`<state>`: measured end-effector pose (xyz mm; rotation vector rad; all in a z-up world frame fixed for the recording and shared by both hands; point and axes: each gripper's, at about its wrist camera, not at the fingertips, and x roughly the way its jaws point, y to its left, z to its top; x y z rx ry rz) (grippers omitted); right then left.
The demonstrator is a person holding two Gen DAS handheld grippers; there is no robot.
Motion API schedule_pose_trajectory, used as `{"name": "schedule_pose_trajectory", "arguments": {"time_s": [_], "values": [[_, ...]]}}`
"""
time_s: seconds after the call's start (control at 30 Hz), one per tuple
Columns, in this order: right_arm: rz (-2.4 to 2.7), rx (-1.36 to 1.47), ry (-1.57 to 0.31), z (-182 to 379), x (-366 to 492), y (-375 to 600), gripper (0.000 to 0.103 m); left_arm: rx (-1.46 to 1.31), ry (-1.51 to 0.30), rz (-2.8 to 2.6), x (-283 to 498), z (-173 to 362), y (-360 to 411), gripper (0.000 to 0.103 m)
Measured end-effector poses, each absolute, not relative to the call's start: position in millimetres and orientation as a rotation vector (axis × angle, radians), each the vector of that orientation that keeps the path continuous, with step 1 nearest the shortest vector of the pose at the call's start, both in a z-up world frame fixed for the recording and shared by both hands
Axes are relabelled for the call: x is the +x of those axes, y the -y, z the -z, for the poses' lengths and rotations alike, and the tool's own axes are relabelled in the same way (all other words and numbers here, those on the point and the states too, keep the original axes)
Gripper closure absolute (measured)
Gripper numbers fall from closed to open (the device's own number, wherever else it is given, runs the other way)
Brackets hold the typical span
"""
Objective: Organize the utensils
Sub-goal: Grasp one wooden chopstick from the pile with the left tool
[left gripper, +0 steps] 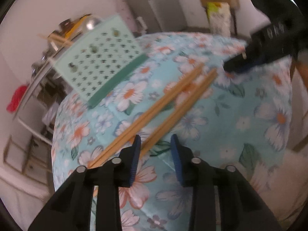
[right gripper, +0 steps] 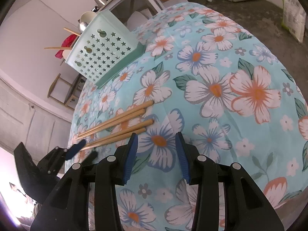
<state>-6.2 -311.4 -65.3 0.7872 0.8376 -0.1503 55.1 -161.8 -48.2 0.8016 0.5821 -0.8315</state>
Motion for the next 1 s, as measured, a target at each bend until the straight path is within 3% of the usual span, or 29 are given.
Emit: {"name": "schedule_pose_trajectory", "arguments": {"time_s": [0.1,0.6,1.0], "values": [[0.148,0.789,-0.837,65.4,-7.6,311.0,0.063,0.863,-0.531,0.824,53.8,53.0,168.7,0.080],[0.146,0.795,-0.833,65.5,-7.2,308.1,0.063,0.940,-0.495,0.853,45.3,38.5,161.0,0.093],[0.147,0.797,-0.835,66.0,-6.9,308.5,0.063,0.838,-0.707,0.918,53.6,32.1,131.7,0.096]]}}
